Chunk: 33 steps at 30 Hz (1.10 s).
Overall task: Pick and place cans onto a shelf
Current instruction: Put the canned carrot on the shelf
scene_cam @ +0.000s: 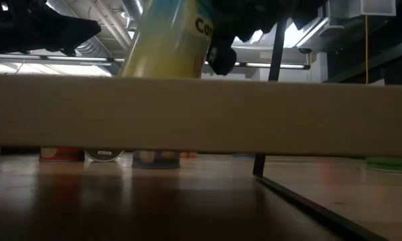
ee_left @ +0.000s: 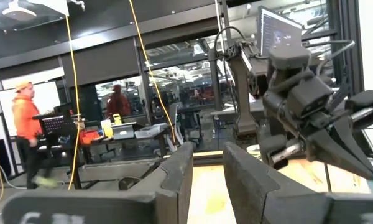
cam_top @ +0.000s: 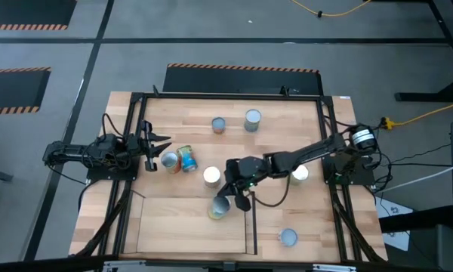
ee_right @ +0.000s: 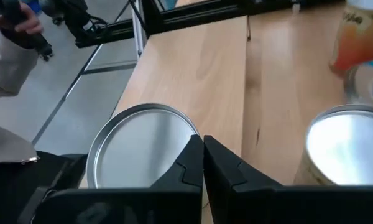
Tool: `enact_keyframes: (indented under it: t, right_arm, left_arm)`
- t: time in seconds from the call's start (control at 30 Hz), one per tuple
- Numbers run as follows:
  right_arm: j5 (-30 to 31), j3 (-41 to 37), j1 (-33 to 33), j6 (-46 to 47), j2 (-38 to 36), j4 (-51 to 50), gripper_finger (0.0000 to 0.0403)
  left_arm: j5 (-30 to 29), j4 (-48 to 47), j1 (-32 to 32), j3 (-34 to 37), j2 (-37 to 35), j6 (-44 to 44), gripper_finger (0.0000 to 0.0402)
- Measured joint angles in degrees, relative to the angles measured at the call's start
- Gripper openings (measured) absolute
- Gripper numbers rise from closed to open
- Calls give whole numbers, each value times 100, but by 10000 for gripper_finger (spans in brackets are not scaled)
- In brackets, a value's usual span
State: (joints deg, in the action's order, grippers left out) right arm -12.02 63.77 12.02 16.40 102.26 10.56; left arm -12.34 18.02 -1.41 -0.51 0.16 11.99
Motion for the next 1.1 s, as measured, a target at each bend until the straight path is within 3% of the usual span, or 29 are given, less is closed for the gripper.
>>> enact_keyframes:
  t: [0.37, 0.7, 0.97, 1.1]
  right_arm:
    - [-8, -2, 2, 132, 48, 64, 10]
    - [-5, -2, 0, 114, 48, 105, 62]
    - [-8, -2, -38, 115, 34, 214, 65]
    - [-136, -4, -113, -180, -155, 104, 65]
  left_arm:
    - [0, 0, -2, 0, 0, 2, 82]
    - [0, -2, -2, 0, -1, 2, 82]
    - [5, 0, 0, 0, -1, 2, 82]
    - [276, 0, 0, 0, 0, -14, 82]
